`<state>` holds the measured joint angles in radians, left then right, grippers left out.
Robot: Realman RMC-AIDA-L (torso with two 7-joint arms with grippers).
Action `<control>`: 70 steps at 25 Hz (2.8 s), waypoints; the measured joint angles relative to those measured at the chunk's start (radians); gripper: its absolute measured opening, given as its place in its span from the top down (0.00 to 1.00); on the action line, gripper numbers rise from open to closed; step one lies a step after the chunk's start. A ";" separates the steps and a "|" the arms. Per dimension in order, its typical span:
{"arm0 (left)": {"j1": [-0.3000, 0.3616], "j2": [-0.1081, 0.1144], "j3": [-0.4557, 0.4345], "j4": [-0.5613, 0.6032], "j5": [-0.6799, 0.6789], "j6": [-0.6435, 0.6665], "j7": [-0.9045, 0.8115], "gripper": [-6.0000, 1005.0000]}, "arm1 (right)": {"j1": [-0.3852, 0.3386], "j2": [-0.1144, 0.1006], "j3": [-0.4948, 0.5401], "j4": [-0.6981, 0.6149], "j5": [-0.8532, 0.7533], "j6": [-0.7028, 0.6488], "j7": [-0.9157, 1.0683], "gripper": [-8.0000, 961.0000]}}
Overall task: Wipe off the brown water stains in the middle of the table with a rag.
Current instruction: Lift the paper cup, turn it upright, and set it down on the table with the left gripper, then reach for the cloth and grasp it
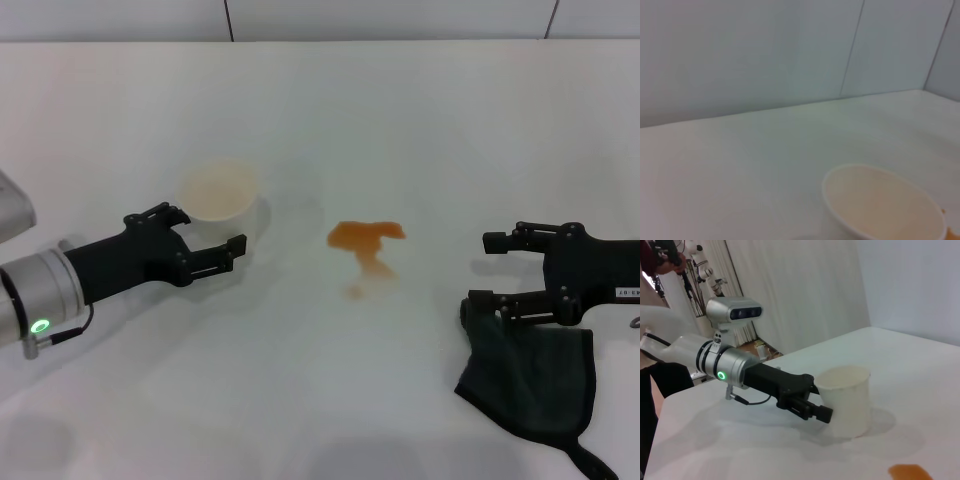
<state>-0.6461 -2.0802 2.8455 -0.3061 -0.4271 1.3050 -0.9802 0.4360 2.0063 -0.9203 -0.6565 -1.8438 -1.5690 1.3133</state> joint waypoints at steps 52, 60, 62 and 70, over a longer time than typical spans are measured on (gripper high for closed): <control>-0.409 0.020 0.003 -0.596 0.528 0.665 -0.492 0.11 | 0.000 0.003 0.001 0.003 0.003 0.051 0.010 0.14; -0.474 0.031 0.003 -0.608 0.551 0.664 -0.495 0.11 | 0.001 -0.002 -0.012 -0.025 -0.024 0.040 0.072 0.14; -0.478 0.033 0.003 -0.614 0.554 0.662 -0.496 0.11 | 0.001 -0.003 -0.025 -0.060 -0.074 0.033 0.128 0.14; -0.483 0.036 0.003 -0.616 0.549 0.656 -0.489 0.11 | -0.001 -0.001 -0.043 -0.264 -0.284 -0.084 0.370 0.14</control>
<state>-1.1286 -2.0445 2.8487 -0.9218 0.1219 1.9608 -1.4695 0.4349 2.0051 -0.9638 -0.9206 -2.1278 -1.6535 1.6834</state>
